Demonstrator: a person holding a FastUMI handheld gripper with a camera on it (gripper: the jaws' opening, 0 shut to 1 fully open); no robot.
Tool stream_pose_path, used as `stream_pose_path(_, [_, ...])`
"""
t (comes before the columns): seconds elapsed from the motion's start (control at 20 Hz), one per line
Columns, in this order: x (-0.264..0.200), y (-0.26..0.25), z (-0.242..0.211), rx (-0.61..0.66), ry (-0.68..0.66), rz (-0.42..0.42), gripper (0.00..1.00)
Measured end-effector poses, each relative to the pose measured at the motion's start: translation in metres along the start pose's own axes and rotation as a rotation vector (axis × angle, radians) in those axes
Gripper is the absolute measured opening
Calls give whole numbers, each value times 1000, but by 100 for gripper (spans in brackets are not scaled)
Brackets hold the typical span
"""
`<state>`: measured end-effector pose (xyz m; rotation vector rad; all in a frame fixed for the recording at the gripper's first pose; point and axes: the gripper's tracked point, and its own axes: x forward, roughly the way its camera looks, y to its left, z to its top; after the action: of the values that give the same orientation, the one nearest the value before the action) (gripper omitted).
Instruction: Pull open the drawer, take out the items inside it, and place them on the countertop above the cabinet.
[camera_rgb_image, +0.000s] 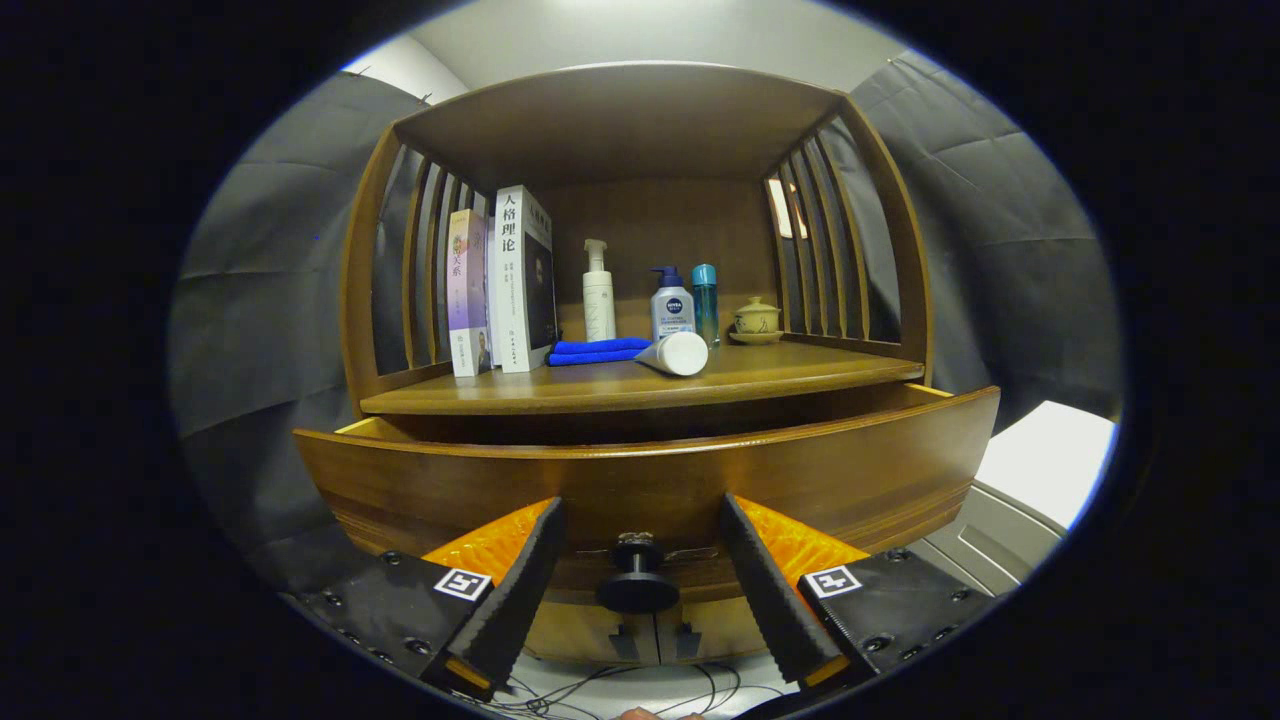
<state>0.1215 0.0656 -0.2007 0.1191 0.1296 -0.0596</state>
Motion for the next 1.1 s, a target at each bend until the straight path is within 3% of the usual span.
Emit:
stream_pose_path(0.6, [62, 0, 7, 30, 10, 12, 98])
stream_pose_path(1.1, [62, -14, 4, 34, 53, 1, 97])
